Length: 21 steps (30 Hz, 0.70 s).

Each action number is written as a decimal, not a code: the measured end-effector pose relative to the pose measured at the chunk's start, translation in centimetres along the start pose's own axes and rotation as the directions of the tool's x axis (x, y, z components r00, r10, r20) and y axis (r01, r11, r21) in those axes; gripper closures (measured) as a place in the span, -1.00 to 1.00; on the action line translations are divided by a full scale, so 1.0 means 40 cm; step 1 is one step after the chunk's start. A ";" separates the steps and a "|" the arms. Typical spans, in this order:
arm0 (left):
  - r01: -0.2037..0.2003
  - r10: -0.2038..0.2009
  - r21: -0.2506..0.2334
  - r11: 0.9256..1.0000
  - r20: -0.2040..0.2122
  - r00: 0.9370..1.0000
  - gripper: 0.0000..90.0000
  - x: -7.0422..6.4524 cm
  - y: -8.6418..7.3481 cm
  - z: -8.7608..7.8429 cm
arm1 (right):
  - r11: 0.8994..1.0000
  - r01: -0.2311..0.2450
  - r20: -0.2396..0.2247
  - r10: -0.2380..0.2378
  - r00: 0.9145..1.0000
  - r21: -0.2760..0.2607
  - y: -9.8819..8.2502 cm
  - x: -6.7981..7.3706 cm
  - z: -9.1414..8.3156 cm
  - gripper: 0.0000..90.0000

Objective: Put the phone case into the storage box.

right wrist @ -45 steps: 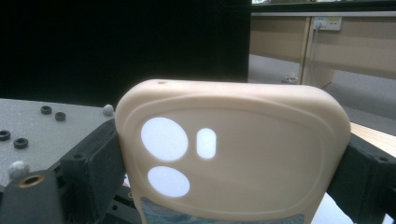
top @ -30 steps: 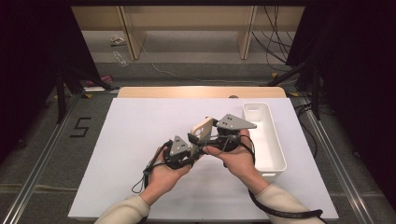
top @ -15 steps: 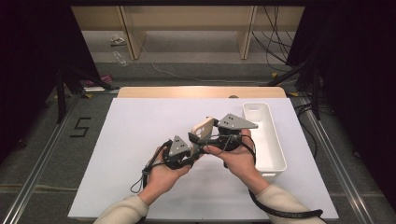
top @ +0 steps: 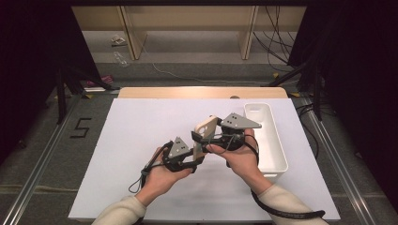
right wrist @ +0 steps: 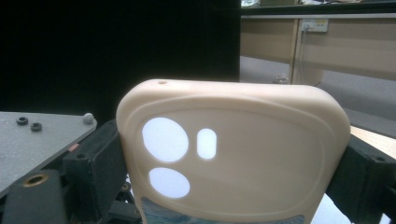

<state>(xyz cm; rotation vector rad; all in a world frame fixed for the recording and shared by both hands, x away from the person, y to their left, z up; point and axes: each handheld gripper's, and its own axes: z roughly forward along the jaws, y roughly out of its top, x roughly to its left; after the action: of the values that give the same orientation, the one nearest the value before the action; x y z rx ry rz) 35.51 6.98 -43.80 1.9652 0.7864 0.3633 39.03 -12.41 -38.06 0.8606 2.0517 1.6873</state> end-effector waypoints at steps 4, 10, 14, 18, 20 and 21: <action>-0.018 0.018 0.001 1.000 -0.011 1.000 -0.08 0.000 0.002 -0.007 | 1.000 0.002 0.006 -0.001 1.000 -0.005 0.003 -0.004 -0.003 -0.72; -0.071 0.072 0.047 0.996 -0.018 0.997 -0.57 -0.006 0.000 -0.019 | 1.000 0.003 0.017 -0.003 1.000 -0.010 0.007 -0.009 -0.007 -0.72; -0.093 0.095 0.078 0.993 -0.031 0.995 -0.70 -0.005 -0.005 -0.027 | 1.000 0.003 0.019 -0.003 1.000 -0.014 0.010 -0.011 -0.010 -0.72; -0.092 0.096 0.089 0.992 -0.047 0.994 -0.85 0.003 -0.007 -0.039 | 1.000 0.003 0.024 -0.003 1.000 -0.019 0.013 -0.015 -0.013 -0.72; -0.095 0.100 0.095 0.991 -0.056 0.993 -0.91 0.009 -0.009 -0.047 | 1.000 0.004 0.026 -0.003 1.000 -0.019 0.014 -0.016 -0.015 -0.73; -0.094 0.100 0.097 0.991 -0.060 0.993 -0.94 0.012 -0.011 -0.051 | 1.000 0.003 0.027 -0.002 1.000 -0.021 0.015 -0.017 -0.015 -0.73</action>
<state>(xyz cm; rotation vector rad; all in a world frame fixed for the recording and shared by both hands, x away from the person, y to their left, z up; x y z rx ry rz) 34.60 8.79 -43.18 2.0944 0.7627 0.4567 39.31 -13.25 -37.41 0.8688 2.0131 1.6836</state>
